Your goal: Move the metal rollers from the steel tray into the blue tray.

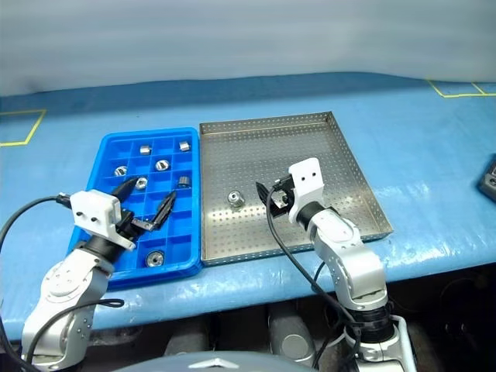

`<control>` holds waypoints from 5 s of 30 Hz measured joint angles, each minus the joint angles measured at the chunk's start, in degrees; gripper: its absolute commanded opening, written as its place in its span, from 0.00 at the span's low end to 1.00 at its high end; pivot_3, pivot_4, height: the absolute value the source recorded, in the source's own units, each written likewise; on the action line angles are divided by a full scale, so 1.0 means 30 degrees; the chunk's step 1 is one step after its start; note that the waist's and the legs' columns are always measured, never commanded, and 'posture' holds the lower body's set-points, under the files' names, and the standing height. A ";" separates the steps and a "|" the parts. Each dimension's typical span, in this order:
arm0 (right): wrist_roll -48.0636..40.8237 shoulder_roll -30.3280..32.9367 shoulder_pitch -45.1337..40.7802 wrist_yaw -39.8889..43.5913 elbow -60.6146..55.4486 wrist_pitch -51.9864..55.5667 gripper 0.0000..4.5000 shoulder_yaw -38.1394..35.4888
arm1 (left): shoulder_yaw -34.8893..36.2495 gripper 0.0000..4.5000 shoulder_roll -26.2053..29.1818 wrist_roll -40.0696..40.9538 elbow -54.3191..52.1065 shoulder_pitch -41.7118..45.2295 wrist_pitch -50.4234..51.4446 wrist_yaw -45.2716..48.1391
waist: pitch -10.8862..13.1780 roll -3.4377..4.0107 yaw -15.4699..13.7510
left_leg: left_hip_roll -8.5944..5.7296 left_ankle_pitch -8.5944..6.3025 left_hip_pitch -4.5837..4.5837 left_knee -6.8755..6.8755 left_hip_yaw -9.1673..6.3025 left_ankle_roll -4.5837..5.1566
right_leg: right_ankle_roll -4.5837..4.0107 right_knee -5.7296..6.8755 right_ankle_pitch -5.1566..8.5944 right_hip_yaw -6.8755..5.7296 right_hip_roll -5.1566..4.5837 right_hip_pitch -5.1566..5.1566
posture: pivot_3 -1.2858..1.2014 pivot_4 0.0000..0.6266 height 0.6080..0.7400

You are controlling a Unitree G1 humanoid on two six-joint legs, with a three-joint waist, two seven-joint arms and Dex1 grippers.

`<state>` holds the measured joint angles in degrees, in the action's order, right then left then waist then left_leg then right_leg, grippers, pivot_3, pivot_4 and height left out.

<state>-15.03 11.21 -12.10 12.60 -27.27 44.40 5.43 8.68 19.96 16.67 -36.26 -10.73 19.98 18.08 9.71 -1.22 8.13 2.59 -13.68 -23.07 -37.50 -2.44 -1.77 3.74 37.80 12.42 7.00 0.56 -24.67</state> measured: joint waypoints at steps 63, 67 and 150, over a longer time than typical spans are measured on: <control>-0.0281 -0.1643 0.2888 -0.1798 -0.2544 0.0824 0.99 0.0375 | -1.0648 1.00 0.4775 -0.4867 1.6772 1.6291 0.2748 1.4428 | 0.0007 0.0011 0.2571 | -0.0004 0.0001 -0.0004 0.0147 -0.0057 0.0002 | 0.0091 0.0009 -0.0011 -0.0014 0.0015 -0.0039 | 0.42 0.24 1.00; -0.0294 -0.1614 0.2831 -0.1764 -0.2544 0.0824 0.99 0.0494 | -1.0594 1.00 0.4799 -0.4980 1.6726 1.6207 0.2757 1.4464 | 0.0007 0.0010 0.2653 | -0.0004 0.0001 -0.0002 0.0145 -0.0057 0.0002 | 0.0092 0.0013 -0.0012 -0.0014 0.0015 -0.0038 | 0.42 0.24 1.00; -0.0303 -0.1638 -0.0084 0.0037 -0.0374 0.0668 1.00 0.2916 | 0.0667 0.41 0.0741 -0.3547 0.4174 0.8326 0.7880 0.0111 | 0.0003 0.0001 0.0039 | -0.0034 0.0004 0.0021 0.0082 -0.0093 -0.0002 | 0.0136 0.0015 -0.0030 -0.0036 -0.0007 0.0025 | 0.51 0.24 1.00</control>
<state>-15.94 6.30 -12.35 12.71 -28.39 46.41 14.18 10.68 22.18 6.03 -23.74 14.25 43.62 18.41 9.72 -1.21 8.25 2.49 -13.67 -23.01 -37.25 -2.72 -1.78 4.15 37.85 12.33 6.89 0.54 -24.60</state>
